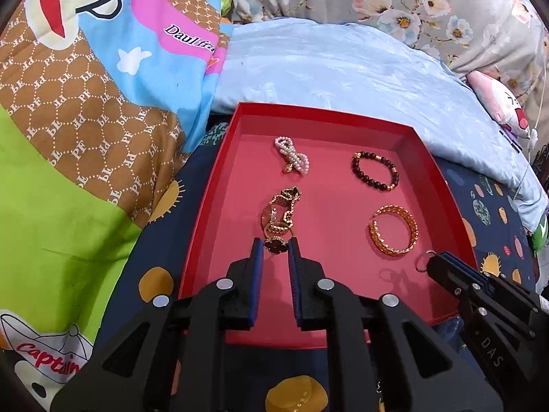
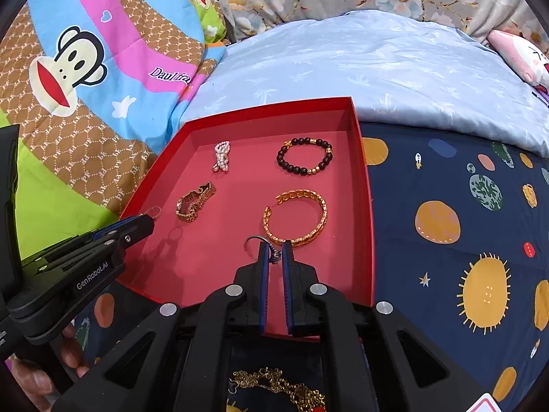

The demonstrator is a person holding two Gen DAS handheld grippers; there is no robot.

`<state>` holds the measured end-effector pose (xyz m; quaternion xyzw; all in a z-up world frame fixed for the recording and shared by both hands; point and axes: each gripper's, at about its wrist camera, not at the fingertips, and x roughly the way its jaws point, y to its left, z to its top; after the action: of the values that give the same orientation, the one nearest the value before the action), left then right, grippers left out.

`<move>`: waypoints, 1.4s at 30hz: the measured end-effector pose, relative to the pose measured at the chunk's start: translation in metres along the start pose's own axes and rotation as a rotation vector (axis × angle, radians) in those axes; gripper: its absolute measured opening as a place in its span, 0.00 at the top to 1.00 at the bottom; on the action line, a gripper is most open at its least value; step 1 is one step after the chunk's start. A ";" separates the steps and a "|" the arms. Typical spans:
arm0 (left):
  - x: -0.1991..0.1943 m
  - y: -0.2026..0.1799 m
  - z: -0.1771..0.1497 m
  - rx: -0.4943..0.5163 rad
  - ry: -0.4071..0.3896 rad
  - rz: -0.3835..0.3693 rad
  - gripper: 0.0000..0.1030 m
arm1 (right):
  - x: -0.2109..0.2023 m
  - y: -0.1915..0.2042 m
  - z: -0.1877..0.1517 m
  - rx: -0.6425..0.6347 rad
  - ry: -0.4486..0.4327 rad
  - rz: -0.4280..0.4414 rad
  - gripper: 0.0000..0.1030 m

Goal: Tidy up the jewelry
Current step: 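Lift a gold ring with the left gripper and carry both rings into the red tray, opening both grippers, then grasp the black clover necklace with the left gripper while the right gripper grasps the gold chain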

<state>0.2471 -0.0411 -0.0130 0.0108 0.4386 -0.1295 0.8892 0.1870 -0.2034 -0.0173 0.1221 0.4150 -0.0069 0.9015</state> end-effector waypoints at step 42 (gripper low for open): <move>-0.039 -0.055 -0.105 0.069 0.117 -0.060 0.50 | -0.089 -0.043 -0.113 0.116 0.036 -0.033 0.78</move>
<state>0.1298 -0.0721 -0.0416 0.0358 0.4850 -0.1702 0.8570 0.0393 -0.2271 -0.0299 0.1676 0.4319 -0.0438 0.8851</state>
